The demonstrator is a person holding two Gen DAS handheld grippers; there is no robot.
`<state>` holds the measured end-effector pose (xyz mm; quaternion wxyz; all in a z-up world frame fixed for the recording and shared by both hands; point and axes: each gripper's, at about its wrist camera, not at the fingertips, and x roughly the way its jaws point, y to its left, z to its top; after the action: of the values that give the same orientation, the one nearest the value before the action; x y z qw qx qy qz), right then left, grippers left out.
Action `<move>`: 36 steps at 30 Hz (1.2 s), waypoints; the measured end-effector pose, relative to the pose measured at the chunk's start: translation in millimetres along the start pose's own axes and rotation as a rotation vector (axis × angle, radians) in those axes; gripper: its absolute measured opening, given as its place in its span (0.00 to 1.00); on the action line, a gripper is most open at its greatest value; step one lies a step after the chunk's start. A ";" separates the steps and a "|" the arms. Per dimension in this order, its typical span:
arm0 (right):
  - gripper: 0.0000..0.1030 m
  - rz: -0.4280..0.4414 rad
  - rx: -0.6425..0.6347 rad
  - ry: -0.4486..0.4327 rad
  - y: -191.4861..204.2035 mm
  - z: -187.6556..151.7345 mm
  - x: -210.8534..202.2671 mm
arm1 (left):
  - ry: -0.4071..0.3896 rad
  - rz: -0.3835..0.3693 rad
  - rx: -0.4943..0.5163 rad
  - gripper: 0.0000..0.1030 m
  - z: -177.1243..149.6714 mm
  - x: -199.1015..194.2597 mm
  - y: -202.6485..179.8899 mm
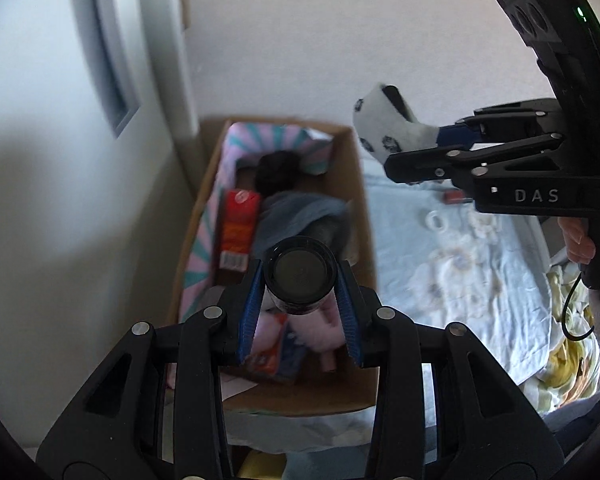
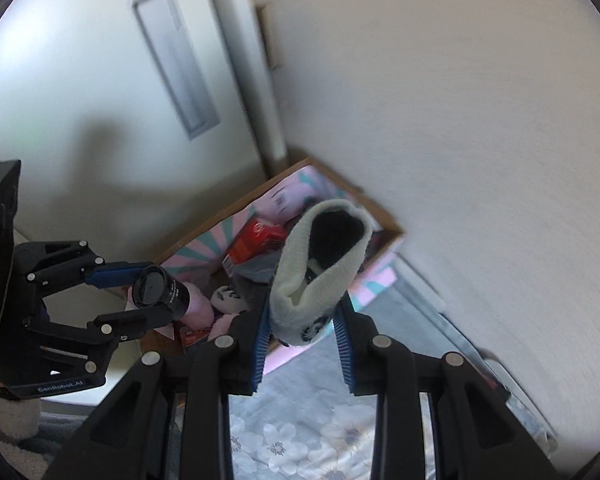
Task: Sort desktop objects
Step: 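Carry the black jar and panda sock into the cardboard box and release both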
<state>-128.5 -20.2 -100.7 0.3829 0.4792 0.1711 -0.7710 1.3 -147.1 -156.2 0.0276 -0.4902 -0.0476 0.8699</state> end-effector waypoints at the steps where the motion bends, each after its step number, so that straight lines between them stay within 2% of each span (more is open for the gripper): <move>1: 0.27 0.002 -0.012 0.009 5.2 3.4 6.8 | 0.014 0.010 -0.004 0.32 -2.3 3.3 4.3; 4: 0.27 0.025 -0.032 0.034 16.8 12.2 29.4 | 0.046 0.029 -0.014 0.32 -8.0 13.2 13.4; 9: 0.27 0.041 -0.029 0.080 24.7 20.1 58.5 | 0.067 0.016 -0.019 0.32 -10.0 25.9 18.7; 16: 0.27 0.052 -0.021 0.101 24.7 22.6 65.2 | 0.088 -0.004 0.024 0.32 -13.1 35.5 15.8; 25: 0.27 0.076 0.004 0.152 21.8 20.6 75.3 | 0.093 -0.015 0.023 0.33 -12.8 37.5 14.8; 27: 0.29 0.076 0.009 0.168 20.9 20.0 78.0 | 0.097 -0.013 0.033 0.45 -11.8 37.4 12.6; 28: 0.31 0.076 0.012 0.174 20.3 19.7 79.6 | 0.098 0.000 0.037 0.78 -10.9 37.4 11.0; 29: 0.33 0.076 0.016 0.177 19.3 19.3 80.7 | 0.098 0.019 0.038 0.98 -10.3 38.4 10.3; 30: 0.47 0.072 0.027 0.177 17.5 19.2 80.7 | 0.076 0.036 0.040 0.99 -10.2 36.1 8.6; 31: 0.66 0.071 0.035 0.169 16.1 19.3 79.7 | 0.062 0.042 0.042 1.00 -10.7 34.9 7.6; 32: 0.78 0.078 0.048 0.140 13.4 19.3 76.4 | 0.044 0.045 0.044 1.00 -11.2 33.1 6.0; 33: 1.00 0.084 0.054 0.118 11.8 19.2 73.7 | 0.036 0.045 0.044 1.00 -11.3 32.2 4.9; 36: 1.00 0.058 0.049 0.078 11.2 18.0 65.8 | 0.012 0.032 0.057 1.00 -11.8 30.8 1.6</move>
<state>-147.3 -66.8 -148.1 0.3861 0.5228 0.1531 -0.7445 -4.6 -145.2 -188.7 0.0281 -0.4951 -0.0149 0.8683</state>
